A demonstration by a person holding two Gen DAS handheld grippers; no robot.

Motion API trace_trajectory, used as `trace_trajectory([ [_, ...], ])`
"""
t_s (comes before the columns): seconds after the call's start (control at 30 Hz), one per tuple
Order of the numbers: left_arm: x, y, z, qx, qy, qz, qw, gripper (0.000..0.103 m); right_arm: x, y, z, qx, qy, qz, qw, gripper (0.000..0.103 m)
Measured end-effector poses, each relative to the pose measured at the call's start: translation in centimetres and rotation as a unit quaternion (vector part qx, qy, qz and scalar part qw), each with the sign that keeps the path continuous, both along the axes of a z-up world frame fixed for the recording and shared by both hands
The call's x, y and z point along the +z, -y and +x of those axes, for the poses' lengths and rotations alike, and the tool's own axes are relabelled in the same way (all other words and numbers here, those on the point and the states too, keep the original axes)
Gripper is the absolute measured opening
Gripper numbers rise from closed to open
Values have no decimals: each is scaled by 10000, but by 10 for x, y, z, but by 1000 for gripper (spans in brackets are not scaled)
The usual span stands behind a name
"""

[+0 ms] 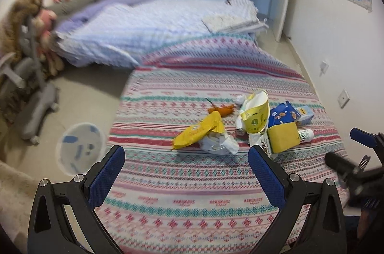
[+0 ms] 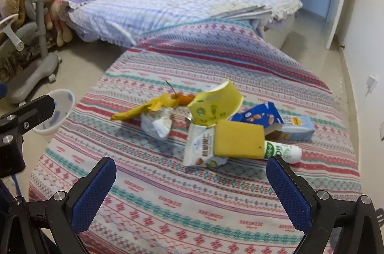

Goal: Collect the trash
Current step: 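Move both grippers toward the trash pile on the blanket, then grasp the yellow wrapper with the left gripper while the right gripper grasps the yellow sponge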

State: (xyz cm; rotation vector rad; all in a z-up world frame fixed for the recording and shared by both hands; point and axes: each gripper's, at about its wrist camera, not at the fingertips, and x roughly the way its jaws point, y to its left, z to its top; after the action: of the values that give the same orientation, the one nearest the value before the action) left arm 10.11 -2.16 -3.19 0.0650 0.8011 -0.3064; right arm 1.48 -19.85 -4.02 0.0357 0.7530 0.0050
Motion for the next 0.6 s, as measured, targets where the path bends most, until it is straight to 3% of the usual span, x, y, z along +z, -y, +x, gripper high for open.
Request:
trace_trajectory([
  [0.1, -22, 0, 44, -35, -505, -92, 9987, 103, -1, 22, 18, -202, -207, 41, 9996, 103],
  [0.2, -49, 5, 72, -82, -800, -148, 9966, 102, -6, 58, 43, -434, -542, 522, 9962, 103],
  [0.27, -63, 8, 81, -200, -993, -337, 9943, 100, -14, 88, 58, -763, -869, 927, 9890, 103],
  [0.33, -80, 20, 87, -456, -1065, -243, 9930, 99, -28, 119, 71, -1175, -1223, 1486, 9742, 103],
  [0.47, -100, 51, 86, -951, -781, 659, 9902, 99, -56, 154, 85, -1723, -1738, 2441, 9384, 103],
  [0.5, -105, 59, 84, -1030, -549, 994, 9882, 99, -60, 157, 89, -1801, -1814, 2495, 9340, 103],
  [0.6, -114, 63, 86, -1188, -430, 1367, 9825, 99, -65, 163, 104, -1883, -1910, 2289, 9358, 103],
])
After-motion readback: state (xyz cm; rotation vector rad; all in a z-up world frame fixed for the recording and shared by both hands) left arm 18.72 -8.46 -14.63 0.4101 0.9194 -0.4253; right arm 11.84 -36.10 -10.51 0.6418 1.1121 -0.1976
